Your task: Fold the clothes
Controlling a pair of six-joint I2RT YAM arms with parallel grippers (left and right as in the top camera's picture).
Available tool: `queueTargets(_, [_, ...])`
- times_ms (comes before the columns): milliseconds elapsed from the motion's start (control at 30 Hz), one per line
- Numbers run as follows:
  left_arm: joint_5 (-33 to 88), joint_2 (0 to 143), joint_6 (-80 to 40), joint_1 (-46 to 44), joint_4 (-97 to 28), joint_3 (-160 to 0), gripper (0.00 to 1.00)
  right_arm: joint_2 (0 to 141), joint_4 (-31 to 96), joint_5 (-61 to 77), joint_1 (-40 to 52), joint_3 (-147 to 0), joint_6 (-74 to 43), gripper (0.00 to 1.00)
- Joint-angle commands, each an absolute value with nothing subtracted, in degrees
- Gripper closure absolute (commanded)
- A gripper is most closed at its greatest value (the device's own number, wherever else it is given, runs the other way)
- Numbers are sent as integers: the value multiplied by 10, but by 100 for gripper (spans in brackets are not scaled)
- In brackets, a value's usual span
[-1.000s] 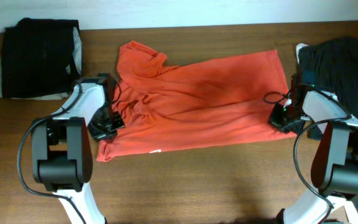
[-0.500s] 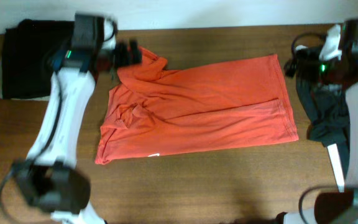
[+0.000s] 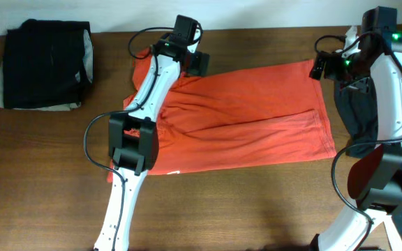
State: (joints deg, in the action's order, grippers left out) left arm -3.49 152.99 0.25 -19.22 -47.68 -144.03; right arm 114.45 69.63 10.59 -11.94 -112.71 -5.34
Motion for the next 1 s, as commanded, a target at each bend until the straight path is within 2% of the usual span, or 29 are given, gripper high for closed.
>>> queueTargets(0, [-80, 1565, -7, -179, -480, -1452, 1, 1149, 687, 98, -116, -1138, -47, 1])
queueTargets(67, [-80, 1567, -7, -170, -481, -1452, 11, 1149, 682, 98, -116, -1138, -47, 3])
queueTargets(100, [-80, 1567, -6, -168, -481, -1452, 22, 1149, 677, 98, -116, -1138, -47, 5])
queueTargets(133, [-80, 1569, -7, -168, -481, -1452, 42, 1149, 658, 99, -116, -1138, -47, 17])
queueTargets(167, [-80, 1570, -7, -168, -482, -1452, 59, 1149, 643, 99, -116, -1138, -47, 21])
queueTargets(200, [-80, 1571, -7, -166, -482, -1452, 71, 1149, 625, 99, -116, -1138, -47, 21])
queueTargets(267, [-80, 1571, -8, -163, -477, -1452, 80, 1163, 540, 96, -116, -1138, -47, 20])
queueTargets(300, [-80, 1571, -8, -163, -478, -1452, 89, 1184, 504, 97, -114, -1138, -47, 17])
queueTargets(367, [-80, 1572, -8, -163, -478, -1452, 89, 1254, 443, 93, -98, -1138, -27, 10])
queueTargets(433, [-80, 1580, -8, -163, -478, -1452, 89, 1335, 401, -8, -62, -1139, -13, 8])
queueTargets(533, [-80, 1595, -8, -163, -483, -1452, 89, 1393, 355, -37, -41, -1139, -15, 9])
queueTargets(567, [-80, 1599, -8, -163, -487, -1452, 90, 1402, 344, -39, -43, -1139, -23, 9])
queueTargets(600, [-80, 1602, -8, -162, -489, -1452, 96, 1406, 329, -59, -48, -1139, -33, 9])
queueTargets(800, [-80, 1602, -8, -162, -487, -1452, 96, 1410, 281, -60, -65, -1139, -78, 9])
queueTargets(833, [-80, 1602, -8, -162, -487, -1452, 96, 1416, 280, -61, -65, -1139, -78, 11])
queueTargets(900, [-79, 1602, -8, -162, -488, -1452, 96, 1433, 280, -59, -65, -1139, -79, 24])
queueTargets(967, [-79, 1602, -8, -162, -489, -1452, 96, 1438, 278, -59, -65, -1139, -80, 27])
